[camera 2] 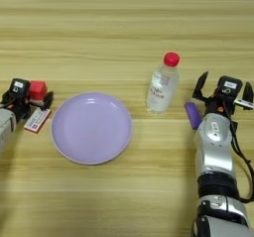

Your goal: Move the objects on the table

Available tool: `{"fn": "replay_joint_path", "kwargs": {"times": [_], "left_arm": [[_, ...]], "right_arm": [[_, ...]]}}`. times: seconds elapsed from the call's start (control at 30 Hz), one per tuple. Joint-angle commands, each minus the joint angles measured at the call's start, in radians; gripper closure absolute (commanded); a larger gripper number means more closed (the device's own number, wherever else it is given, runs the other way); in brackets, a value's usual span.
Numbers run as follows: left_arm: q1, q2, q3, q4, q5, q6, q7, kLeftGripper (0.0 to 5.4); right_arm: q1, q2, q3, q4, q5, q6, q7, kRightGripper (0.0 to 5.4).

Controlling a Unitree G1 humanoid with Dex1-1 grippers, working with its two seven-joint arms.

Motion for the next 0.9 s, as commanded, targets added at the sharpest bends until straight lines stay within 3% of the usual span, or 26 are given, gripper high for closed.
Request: {"fn": "replay_joint_path", "kwargs": {"times": [0.03, 0.27, 0.53, 0.8, 0.9], "left_arm": [[-0.017, 0.0, 0.008, 0.021, -0.001, -0.012, 0.004, 0.54], [-0.022, -0.002, 0.013, 0.034, -0.002, -0.021, -0.001, 1.13], [-0.021, -0.005, 0.015, 0.04, -0.007, -0.042, -0.011, 2.21], [0.008, -0.012, 0.019, -0.043, -0.02, -0.047, -0.029, 3.05], [0.023, -0.014, 0.019, -0.089, -0.023, -0.035, -0.034, 3.15]], "right_arm": [[0.002, 0.006, 0.001, -0.011, 0.002, 0.021, 0.0, 0.0], [0.001, 0.006, 0.001, -0.011, 0.002, 0.022, -0.001, 0.0], [0.004, 0.005, 0.0, -0.015, 0.002, 0.023, 0.001, 0.0], [0.004, 0.005, 0.001, -0.015, 0.002, 0.026, 0.002, 0.0], [0.004, 0.005, 0.001, -0.015, 0.001, 0.026, 0.001, 0.0]]}}
